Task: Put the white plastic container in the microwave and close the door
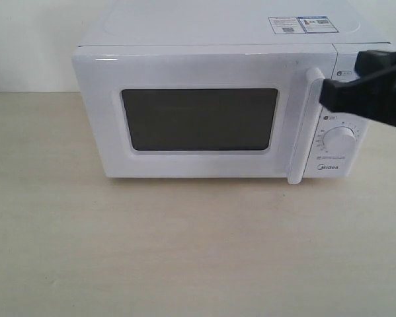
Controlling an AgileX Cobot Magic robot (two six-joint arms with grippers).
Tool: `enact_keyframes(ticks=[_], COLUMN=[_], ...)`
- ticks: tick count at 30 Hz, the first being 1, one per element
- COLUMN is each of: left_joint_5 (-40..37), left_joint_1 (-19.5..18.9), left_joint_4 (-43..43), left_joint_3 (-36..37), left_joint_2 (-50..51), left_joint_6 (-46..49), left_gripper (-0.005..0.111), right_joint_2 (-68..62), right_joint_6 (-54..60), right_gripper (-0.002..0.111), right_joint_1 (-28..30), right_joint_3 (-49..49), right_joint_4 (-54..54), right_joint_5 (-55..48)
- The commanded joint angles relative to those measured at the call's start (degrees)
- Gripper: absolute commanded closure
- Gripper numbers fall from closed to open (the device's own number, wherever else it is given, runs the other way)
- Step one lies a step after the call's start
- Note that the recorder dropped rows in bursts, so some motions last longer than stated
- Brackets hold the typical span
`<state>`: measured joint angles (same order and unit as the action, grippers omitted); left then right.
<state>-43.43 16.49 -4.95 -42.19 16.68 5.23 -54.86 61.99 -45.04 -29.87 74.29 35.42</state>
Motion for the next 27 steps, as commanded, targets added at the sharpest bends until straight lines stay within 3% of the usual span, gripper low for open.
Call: enact_keyframes(ticks=[1, 6, 17, 24, 27], left_joint_5=[-0.10, -0.10, -0.10, -0.10, -0.10], left_joint_1=[0.13, 0.13, 0.13, 0.13, 0.13], left_joint_4=[0.00, 0.00, 0.00, 0.00, 0.00], left_joint_3=[0.42, 0.42, 0.42, 0.42, 0.42], left_joint_2=[-0.28, -0.28, -0.28, -0.28, -0.28], left_joint_6=[-0.49, -0.49, -0.49, -0.49, -0.49], left_gripper=[0.102, 0.102, 0.102, 0.102, 0.102], right_joint_2=[10.15, 22.01, 41.62, 41.90, 43.13], right_joint_6=[6.45, 7.27, 5.98, 6.92, 4.01], right_gripper=[0.109, 0.109, 0.109, 0.109, 0.109], right_joint_1=[0.11, 6.86, 38.25, 40.49, 40.49], right_joint_3=[1.80, 6.90, 18.60, 19.35, 19.58], right_joint_4=[0.54, 0.79, 1.23, 0.99, -5.32], right_joint_5=[0.99, -0.88, -27.07, -30.12, -32.29])
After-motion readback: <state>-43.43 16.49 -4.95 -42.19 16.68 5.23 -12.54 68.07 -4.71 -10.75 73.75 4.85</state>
